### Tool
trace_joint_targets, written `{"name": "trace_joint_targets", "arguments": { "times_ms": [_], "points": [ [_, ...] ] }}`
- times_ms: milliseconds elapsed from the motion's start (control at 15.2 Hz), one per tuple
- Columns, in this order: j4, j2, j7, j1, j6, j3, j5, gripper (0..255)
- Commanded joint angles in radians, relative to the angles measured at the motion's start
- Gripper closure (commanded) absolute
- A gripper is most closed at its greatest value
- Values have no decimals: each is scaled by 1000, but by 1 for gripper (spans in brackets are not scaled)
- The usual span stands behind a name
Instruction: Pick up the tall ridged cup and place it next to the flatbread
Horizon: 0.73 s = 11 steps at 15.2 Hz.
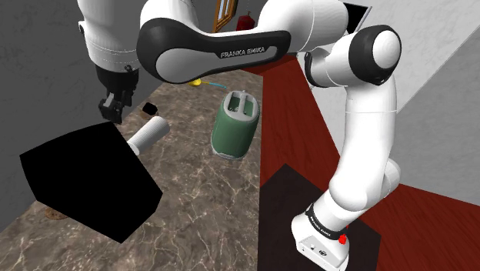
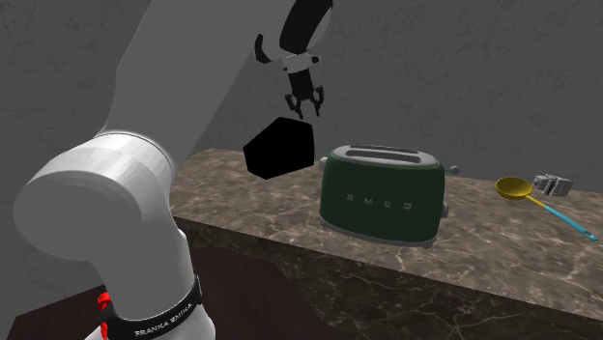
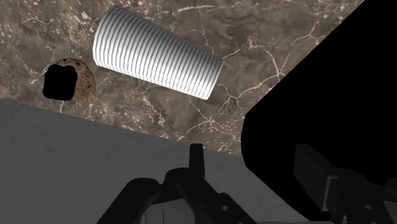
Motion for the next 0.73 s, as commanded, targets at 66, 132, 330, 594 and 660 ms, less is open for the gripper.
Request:
{"name": "trace_joint_targets", "arguments": {
  "times_ms": [66,132,330,594,660],
  "points": [
    [0,0,0,0,0,0,0,255],
    [0,0,0,0,0,0,0,255],
    [0,0,0,0,0,0,0,255],
    [0,0,0,0,0,0,0,0],
    [-36,6,-80,-27,20,10,-20,0]
  ]
}}
